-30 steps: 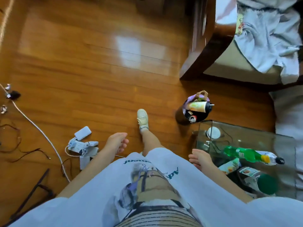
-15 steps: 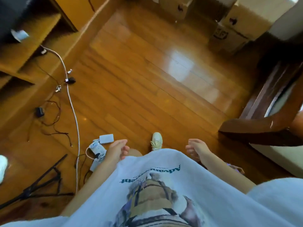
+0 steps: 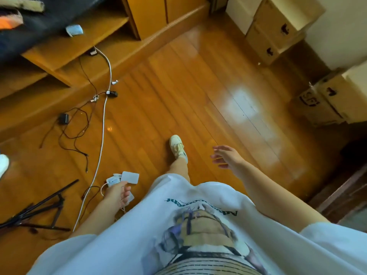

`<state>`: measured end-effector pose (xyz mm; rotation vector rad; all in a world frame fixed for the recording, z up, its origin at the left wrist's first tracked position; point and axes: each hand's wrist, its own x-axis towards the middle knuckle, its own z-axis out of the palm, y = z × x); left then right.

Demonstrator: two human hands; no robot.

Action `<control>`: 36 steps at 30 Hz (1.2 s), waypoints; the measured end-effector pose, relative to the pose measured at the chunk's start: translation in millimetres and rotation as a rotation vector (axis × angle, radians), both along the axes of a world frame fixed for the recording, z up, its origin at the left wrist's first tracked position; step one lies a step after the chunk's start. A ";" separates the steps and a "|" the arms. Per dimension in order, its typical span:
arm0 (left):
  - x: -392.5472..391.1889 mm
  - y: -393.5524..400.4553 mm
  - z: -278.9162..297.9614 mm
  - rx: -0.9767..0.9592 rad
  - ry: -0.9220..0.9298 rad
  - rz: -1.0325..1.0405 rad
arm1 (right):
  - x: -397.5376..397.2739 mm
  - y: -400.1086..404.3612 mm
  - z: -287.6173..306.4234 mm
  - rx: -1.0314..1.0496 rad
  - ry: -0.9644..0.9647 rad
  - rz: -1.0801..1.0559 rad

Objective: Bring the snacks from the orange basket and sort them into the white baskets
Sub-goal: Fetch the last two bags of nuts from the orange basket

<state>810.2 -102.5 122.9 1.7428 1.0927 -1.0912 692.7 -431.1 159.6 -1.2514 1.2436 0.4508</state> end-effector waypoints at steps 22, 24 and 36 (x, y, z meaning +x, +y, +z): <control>277.6 -336.0 37.1 -0.221 -0.194 -0.601 | 150.9 -181.1 -17.6 0.134 0.209 -0.514; 304.2 -356.0 34.8 -0.222 -0.188 -0.575 | 179.1 -209.3 -24.5 0.158 0.207 -0.494; 458.1 -409.9 37.9 -0.119 -0.170 -0.110 | 450.1 -379.5 -9.9 -0.047 0.140 -0.120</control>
